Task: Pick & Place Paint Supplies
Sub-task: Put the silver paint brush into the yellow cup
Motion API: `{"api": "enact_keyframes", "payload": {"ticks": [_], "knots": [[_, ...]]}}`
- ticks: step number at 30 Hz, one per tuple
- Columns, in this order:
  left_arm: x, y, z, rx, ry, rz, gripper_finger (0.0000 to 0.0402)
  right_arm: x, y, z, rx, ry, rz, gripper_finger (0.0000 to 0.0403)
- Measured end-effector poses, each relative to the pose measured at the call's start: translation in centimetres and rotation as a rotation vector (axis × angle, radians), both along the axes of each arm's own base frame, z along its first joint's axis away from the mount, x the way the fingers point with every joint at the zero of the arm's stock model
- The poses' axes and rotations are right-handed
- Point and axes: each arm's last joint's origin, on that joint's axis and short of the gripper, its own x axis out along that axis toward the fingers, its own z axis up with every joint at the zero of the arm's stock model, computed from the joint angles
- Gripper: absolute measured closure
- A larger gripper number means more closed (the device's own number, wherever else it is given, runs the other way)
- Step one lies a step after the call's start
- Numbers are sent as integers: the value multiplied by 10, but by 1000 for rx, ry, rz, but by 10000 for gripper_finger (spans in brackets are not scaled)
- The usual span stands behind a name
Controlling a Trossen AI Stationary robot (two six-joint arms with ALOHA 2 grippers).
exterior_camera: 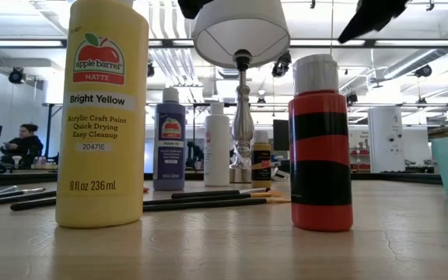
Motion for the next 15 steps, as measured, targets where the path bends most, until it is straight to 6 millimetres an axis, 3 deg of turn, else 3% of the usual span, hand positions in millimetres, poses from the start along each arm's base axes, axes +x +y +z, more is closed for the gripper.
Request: {"api": "enact_keyframes", "payload": {"ticks": [7,15], "knots": [[-5,-2,2,-19,21,-41,113,5,-20,-14,-61,51,-66,394],[-8,-1,-1,-55,62,-21,113,6,-25,-11,-68,37,-90,394]]}}
